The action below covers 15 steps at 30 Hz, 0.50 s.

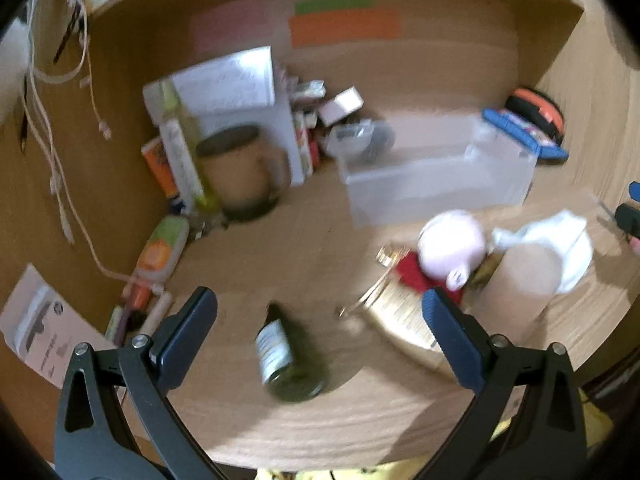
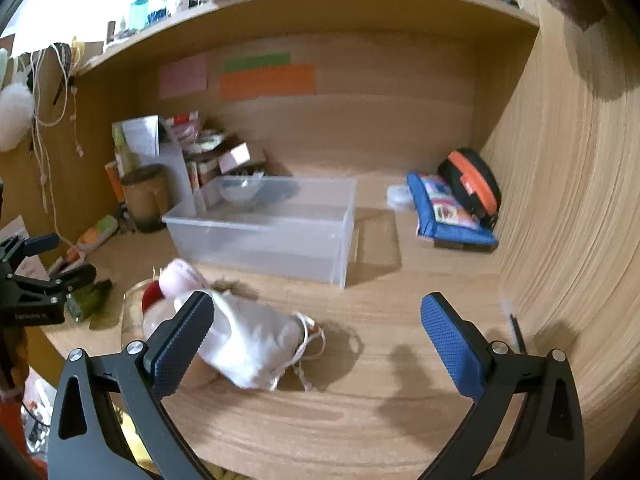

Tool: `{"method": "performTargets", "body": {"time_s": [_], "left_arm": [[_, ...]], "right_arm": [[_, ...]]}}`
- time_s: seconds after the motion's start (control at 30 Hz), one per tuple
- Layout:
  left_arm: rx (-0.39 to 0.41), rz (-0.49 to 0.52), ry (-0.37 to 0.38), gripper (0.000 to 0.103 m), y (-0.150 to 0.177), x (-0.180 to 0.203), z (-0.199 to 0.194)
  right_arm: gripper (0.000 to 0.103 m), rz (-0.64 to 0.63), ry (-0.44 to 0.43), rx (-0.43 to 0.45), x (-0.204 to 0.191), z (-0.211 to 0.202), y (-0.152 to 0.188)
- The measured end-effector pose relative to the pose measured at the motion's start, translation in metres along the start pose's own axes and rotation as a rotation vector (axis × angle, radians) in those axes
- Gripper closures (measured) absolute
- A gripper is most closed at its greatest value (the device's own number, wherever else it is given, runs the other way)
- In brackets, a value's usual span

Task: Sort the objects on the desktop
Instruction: 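Grasp the dark green bottle with the left gripper while the right grasps the white cloth bag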

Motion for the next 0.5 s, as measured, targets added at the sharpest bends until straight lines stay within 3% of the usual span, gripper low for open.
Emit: {"method": "performTargets", "body": {"time_s": [0.33, 0.5], "left_arm": [[-0.168, -0.116, 0.017, 0.0, 0.055, -0.025, 0.032], [-0.186, -0.134, 0.018, 0.0, 0.063, -0.025, 0.041]], "right_arm": [[0.0, 0.034, -0.083, -0.151, -0.017, 0.026, 0.05], [0.001, 0.029, -0.102, -0.216, -0.021, 0.045, 0.067]]}}
Point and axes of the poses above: each gripper's, at about its wrist camera, not at the fingertips, and z roughly the way its jaws point, x to its right, y to its underside, the point moved 10 cm from there along z, roughly the way its jaws point, and after that the axes turned 12 degrees about x, right-handed, at the moved point
